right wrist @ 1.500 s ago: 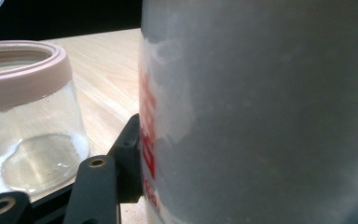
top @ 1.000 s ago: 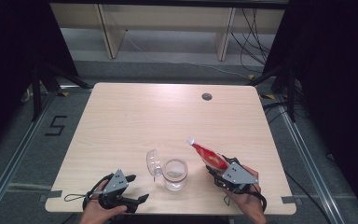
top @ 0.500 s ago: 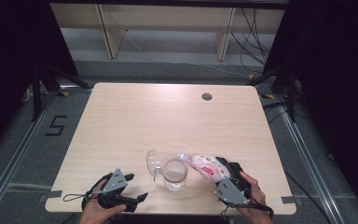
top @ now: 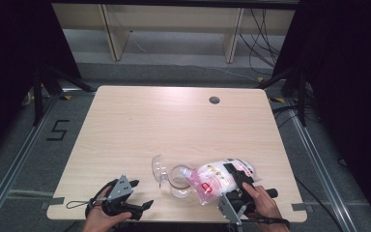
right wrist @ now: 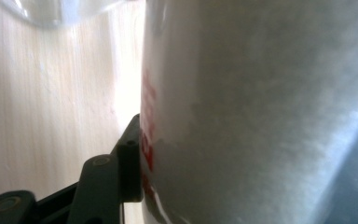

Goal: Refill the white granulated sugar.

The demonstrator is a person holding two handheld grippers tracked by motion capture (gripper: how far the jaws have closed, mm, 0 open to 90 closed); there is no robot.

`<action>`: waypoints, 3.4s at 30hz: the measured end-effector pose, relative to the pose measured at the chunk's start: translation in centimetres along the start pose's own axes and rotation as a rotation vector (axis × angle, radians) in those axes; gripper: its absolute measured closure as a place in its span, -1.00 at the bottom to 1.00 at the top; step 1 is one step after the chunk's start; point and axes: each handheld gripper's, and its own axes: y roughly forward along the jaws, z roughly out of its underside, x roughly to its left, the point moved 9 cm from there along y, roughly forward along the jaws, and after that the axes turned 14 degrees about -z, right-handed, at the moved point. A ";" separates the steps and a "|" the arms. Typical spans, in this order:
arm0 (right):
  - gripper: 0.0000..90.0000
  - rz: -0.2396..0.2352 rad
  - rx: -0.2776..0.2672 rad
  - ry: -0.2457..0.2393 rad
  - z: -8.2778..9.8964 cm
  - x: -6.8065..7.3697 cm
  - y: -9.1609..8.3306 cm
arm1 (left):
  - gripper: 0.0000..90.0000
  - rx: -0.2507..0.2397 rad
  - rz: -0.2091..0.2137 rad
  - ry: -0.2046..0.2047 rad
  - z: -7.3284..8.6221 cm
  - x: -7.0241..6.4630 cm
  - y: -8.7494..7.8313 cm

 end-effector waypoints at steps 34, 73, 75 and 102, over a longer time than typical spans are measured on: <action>0.08 0.108 0.148 -0.377 -0.6 -1.9 -0.2 | -0.66 -0.007 -0.007 -0.008 0.0 0.1 0.0; 0.11 0.135 0.155 -0.457 -0.9 -2.1 -0.2 | -0.66 -0.008 -0.007 -0.002 -0.1 0.1 0.0; 0.11 0.131 0.169 -0.465 -1.0 -2.2 -0.3 | -0.66 -0.007 -0.007 0.003 -0.1 0.2 0.0; 0.12 0.149 0.162 -0.448 -1.0 -2.2 -0.5 | -0.66 0.004 -0.018 0.008 0.1 0.5 0.0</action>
